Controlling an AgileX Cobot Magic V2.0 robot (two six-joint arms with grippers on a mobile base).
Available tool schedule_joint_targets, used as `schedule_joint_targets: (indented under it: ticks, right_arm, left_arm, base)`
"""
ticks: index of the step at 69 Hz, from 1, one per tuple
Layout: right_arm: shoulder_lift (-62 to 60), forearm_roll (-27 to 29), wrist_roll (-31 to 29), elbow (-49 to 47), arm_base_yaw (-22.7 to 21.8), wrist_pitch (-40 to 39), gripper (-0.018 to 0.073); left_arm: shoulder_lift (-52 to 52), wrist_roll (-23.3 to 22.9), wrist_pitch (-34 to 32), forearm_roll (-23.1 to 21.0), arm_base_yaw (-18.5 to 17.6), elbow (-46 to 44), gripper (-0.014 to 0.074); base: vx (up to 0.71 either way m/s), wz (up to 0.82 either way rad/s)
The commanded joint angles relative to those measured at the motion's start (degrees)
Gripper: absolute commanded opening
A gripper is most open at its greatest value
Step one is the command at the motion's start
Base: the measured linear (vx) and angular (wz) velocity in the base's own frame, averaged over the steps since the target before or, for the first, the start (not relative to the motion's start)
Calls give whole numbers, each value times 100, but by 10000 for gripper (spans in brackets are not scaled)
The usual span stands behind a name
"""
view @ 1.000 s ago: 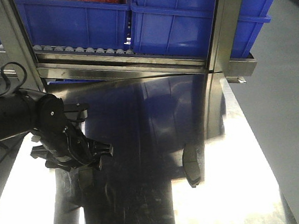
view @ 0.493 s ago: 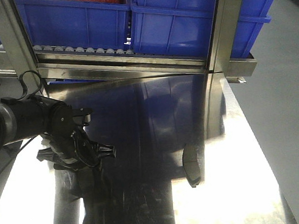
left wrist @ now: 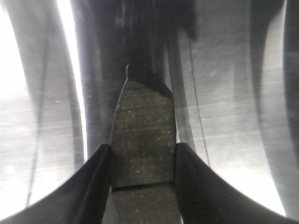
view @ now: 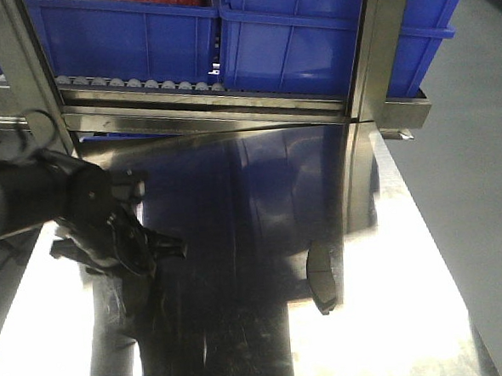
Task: Move and align brake pads A on conveyor
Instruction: 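Lift the brake pad off the table with the left gripper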
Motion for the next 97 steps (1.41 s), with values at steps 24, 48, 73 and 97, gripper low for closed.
schedule_joint_targets:
  ticks: [24, 48, 73, 97]
  right_arm:
    - [82, -58, -42, -150, -16, -421, 473]
    - [82, -58, -42, -150, -16, -421, 473]
    - [82, -58, -42, -150, -16, -421, 473]
    - [82, -58, -42, -150, -16, -421, 473]
  left_arm:
    - [-3595, -37, -169, 499, -30, 1072, -7]
    - [-6881, 147, 27, 643, -30, 2390, -7]
    - [-9212, 734, 20, 636, -30, 3360, -6]
    - [-9237, 713, 23, 642, -30, 3360, -6]
  base:
    - [0, 0]
    - [0, 0]
    - [0, 0]
    - [0, 0]
